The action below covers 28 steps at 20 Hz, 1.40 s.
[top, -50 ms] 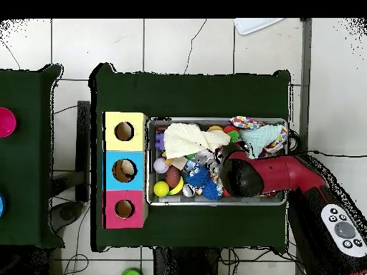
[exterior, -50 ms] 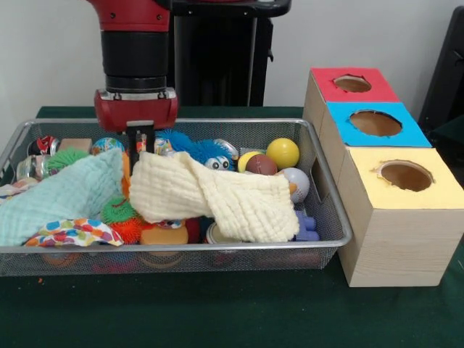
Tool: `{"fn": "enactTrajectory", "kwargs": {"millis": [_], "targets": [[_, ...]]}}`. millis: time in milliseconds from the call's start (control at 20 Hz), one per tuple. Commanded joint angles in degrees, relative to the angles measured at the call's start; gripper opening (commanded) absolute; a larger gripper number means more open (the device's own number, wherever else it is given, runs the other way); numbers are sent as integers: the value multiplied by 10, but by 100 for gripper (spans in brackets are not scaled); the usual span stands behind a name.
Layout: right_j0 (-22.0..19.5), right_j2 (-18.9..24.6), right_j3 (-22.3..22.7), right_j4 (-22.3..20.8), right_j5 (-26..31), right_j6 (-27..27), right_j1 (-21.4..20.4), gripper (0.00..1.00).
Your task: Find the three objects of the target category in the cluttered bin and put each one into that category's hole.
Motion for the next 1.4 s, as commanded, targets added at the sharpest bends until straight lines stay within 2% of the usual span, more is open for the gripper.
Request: {"fn": "enactTrajectory", "kwargs": {"millis": [50,250,500,750,1050,1400], "targets": [[-31,63,-15,-31,103,-217,-12,0],[-49,66,-5,-27,130,-223,-25,0],[-53,35,44,-26,155,-185,-77,0],[-52,9,98,-34,153,-138,-126,0],[-55,-2,125,-33,140,-105,-144,0],[-11,-64,144,-57,96,11,-151,0]]}}
